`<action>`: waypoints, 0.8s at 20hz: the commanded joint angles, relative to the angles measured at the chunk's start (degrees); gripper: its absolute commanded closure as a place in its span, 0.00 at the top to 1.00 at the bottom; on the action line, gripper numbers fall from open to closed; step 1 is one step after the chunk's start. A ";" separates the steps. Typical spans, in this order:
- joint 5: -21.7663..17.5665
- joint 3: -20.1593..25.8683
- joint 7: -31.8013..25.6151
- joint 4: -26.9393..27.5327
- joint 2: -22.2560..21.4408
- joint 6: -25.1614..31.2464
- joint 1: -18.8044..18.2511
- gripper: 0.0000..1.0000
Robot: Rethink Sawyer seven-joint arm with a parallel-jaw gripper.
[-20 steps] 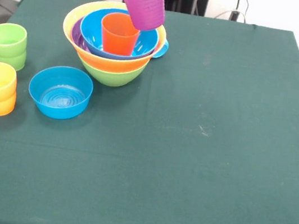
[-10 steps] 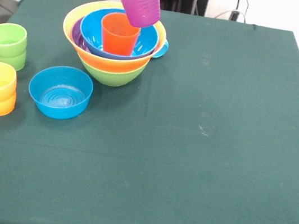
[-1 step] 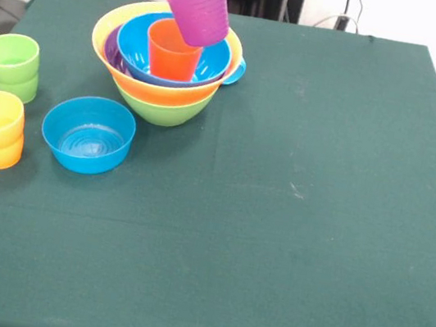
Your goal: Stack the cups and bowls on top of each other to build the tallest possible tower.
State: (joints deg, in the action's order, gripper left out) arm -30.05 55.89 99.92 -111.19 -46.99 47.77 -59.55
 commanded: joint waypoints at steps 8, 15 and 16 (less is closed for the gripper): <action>-5.13 1.79 -22.78 6.03 5.75 9.50 -0.50 0.00; -5.29 2.32 -24.41 6.83 6.74 10.64 -0.91 0.00; -5.25 2.44 -24.71 6.94 6.61 10.98 -0.95 0.00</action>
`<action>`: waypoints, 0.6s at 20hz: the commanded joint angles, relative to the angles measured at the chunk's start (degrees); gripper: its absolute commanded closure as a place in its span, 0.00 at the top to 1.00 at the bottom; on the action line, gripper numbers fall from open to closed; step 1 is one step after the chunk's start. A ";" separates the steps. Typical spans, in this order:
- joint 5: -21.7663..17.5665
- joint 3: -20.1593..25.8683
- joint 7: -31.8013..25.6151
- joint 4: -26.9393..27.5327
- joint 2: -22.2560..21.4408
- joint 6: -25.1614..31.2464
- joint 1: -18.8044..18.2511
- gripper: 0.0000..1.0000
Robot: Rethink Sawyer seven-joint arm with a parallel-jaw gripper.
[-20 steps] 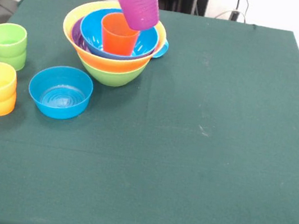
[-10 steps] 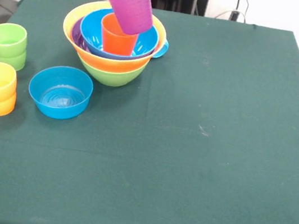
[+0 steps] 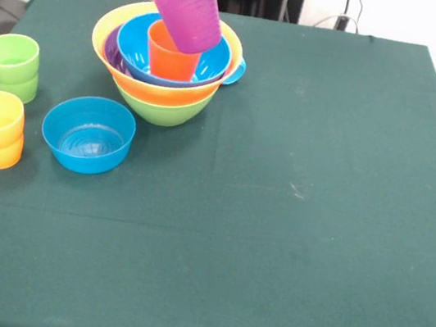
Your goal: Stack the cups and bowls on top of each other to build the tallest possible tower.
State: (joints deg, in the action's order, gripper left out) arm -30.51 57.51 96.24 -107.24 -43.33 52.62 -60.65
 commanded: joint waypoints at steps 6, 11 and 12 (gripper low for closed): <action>-4.57 0.87 -22.85 4.00 3.83 7.28 -0.24 0.00; -4.50 0.82 -24.08 4.44 4.18 8.03 -0.51 0.00; -4.45 0.92 -24.44 4.62 4.09 8.40 -0.60 0.00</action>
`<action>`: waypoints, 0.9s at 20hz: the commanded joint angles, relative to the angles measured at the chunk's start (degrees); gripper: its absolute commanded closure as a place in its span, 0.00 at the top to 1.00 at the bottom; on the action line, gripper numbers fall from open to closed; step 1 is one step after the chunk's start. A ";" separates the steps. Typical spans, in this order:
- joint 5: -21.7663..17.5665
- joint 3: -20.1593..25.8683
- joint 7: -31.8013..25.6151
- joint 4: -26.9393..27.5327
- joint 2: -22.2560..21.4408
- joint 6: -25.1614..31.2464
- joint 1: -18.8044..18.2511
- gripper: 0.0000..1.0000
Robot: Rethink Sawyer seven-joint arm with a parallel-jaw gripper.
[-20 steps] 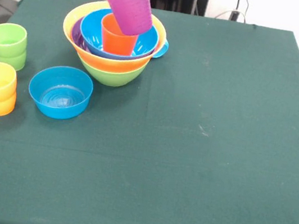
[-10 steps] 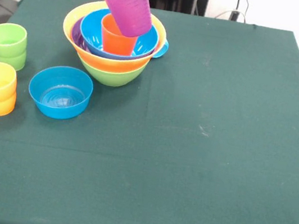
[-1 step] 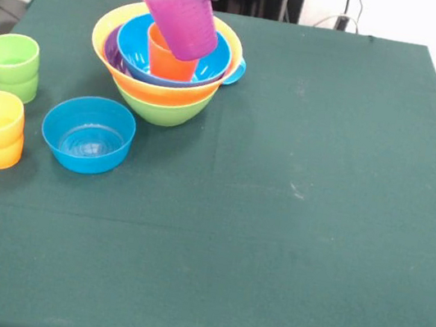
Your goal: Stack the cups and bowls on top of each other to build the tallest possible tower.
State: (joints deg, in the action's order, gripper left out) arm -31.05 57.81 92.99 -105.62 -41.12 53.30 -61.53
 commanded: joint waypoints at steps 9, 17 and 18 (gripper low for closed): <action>-3.10 1.90 -22.74 3.32 0.48 11.20 -0.71 0.00; 0.61 6.64 -20.75 -0.77 -6.06 15.15 -3.58 0.00; 0.51 6.97 -20.29 -1.12 -6.15 15.00 -3.63 0.00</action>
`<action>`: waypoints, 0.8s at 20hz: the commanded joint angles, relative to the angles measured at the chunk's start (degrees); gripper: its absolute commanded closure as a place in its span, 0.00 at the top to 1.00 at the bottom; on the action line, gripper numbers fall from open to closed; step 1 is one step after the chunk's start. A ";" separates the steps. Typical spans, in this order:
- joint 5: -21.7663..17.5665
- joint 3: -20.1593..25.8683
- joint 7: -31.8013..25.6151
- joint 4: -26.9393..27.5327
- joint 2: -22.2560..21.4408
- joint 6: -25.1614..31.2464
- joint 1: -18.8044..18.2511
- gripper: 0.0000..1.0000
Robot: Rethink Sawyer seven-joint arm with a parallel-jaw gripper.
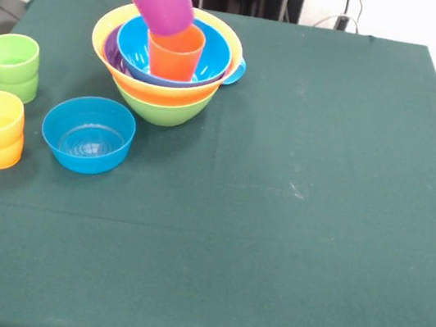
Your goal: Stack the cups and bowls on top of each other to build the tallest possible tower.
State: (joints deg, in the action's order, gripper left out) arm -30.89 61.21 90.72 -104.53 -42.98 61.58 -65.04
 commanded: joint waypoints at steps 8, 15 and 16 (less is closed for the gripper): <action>-1.29 4.46 -16.79 -3.51 -4.73 6.36 0.22 0.00; -3.52 4.35 -13.18 -7.40 -5.06 1.04 -0.13 0.00; -3.54 4.46 -12.65 -7.85 -5.38 0.64 -0.09 0.00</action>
State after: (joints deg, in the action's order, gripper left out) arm -30.82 65.07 90.72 -106.31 -48.61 62.62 -66.52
